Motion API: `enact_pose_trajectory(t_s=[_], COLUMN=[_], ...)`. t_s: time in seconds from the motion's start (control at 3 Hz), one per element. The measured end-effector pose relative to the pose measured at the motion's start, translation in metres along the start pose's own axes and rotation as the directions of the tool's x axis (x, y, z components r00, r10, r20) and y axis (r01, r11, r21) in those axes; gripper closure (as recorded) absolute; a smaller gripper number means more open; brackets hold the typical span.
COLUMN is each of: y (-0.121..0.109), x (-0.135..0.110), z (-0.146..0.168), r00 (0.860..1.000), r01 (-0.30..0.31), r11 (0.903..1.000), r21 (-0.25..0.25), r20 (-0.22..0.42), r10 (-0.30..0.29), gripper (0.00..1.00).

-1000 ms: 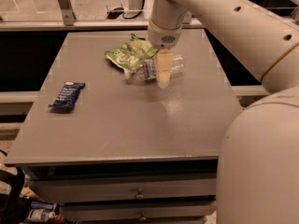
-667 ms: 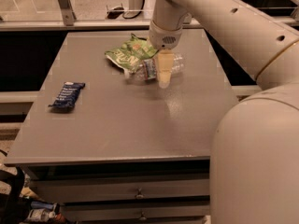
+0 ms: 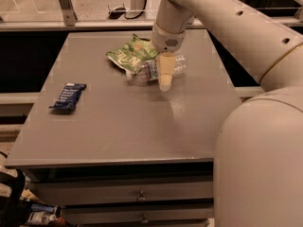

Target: Place water bottle upright

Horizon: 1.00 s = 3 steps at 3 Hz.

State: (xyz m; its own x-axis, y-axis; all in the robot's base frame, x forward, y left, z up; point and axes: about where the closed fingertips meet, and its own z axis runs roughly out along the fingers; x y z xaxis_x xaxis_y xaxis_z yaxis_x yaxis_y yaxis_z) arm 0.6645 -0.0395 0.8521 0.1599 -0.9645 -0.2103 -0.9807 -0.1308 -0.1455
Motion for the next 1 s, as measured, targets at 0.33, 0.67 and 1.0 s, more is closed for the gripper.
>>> enact_pose_trajectory(t_s=[0.33,0.67,1.0], y=[0.0051,0.0091,0.0081], x=[-0.0043,-0.0085,-0.0091], z=[0.0073,0.0131,0.0153], r00=[1.0,1.0,0.999], r01=[0.001,0.001,0.002], r11=[0.9999,1.0,0.9999], r21=[-0.011,-0.01,-0.01], r20=[0.025,0.031,0.032], r10=[0.0,-0.001,-0.002], gripper=[0.12,0.43,0.66])
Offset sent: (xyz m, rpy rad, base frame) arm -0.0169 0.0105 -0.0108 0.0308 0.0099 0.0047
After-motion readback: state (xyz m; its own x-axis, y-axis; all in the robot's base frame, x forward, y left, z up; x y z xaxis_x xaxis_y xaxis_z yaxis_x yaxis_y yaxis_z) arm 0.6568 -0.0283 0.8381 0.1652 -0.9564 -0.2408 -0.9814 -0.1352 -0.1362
